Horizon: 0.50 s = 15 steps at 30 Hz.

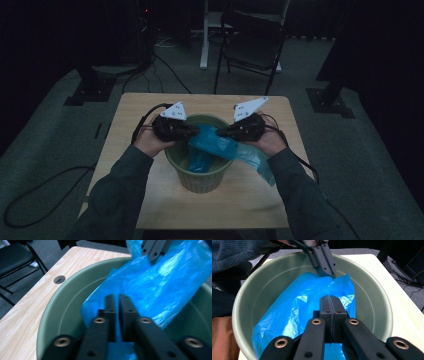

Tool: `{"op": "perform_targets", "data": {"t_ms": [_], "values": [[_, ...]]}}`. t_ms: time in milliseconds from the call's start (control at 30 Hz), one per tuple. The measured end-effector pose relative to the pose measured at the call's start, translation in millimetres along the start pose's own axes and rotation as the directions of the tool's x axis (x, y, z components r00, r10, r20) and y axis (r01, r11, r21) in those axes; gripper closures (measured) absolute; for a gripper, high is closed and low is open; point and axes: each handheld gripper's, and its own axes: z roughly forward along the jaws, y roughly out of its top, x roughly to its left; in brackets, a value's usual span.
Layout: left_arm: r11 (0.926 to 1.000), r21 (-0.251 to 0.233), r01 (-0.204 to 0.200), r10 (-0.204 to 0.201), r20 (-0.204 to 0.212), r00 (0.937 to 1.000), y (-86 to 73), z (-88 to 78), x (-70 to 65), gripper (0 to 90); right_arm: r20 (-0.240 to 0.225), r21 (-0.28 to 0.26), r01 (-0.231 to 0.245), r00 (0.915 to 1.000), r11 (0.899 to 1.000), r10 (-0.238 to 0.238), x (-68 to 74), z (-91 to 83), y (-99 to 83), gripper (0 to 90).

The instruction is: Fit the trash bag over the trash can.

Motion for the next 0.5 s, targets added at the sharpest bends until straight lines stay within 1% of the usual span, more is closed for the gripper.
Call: {"op": "perform_targets", "data": {"t_ms": [67,100,167,200,267,333,367,400,467,500], "values": [[0.9999,-0.016,0.003,-0.003,0.026,0.9997,0.5,-2.1,-0.9,71.9,0.001,0.0,-0.002,1.0,1.0,0.002,-0.2,0.3,0.0,90.0],[0.9996,-0.028,0.002,-0.001,0.051,0.9987,0.6,-3.1,-0.8,67.8,0.001,-0.001,-0.001,1.0,1.0,0.001,-0.3,0.7,0.0,90.0],[0.9982,-0.06,0.007,-0.001,0.111,0.9939,0.6,-4.8,-1.2,59.7,0.0,0.001,-0.001,1.0,1.0,0.001,-0.3,1.3,0.0,90.0],[0.9975,-0.07,0.003,0.006,0.131,0.9914,0.7,-5.5,-1.8,55.2,0.001,0.003,0.0,1.0,1.0,0.0,-0.3,1.6,-0.1,90.0],[0.9966,-0.082,-0.008,0.021,0.151,0.9883,1.1,-5.8,-3.7,49.4,0.001,0.003,-0.001,1.0,1.0,0.001,-0.3,2.0,-0.2,90.0],[0.9969,-0.077,-0.017,0.028,0.153,0.9879,1.6,-4.6,-5.0,46.1,0.002,0.001,-0.003,1.0,1.0,0.003,-0.6,2.0,-0.1,90.0],[0.9969,-0.077,-0.017,0.028,0.153,0.9879,1.6,-4.6,-5.0,46.0,0.002,0.001,-0.003,1.0,1.0,0.003,-0.6,2.0,-0.1,90.0],[0.9979,-0.062,-0.019,0.027,0.135,0.9904,1.8,-2.4,-5.9,46.0,0.002,0.0,-0.003,1.0,1.0,0.003,-0.7,1.9,0.0,90.0],[0.9988,-0.042,-0.025,0.03,0.118,0.9925,1.8,1.1,-7.1,48.1,0.001,-0.003,-0.005,1.0,1.0,0.005,-0.7,2.0,0.1,90.0],[0.9991,-0.031,-0.028,0.031,0.106,0.9939,1.8,2.6,-7.6,52.0,0.001,-0.004,-0.005,1.0,1.0,0.005,-0.6,2.1,0.1,90.0]]}}
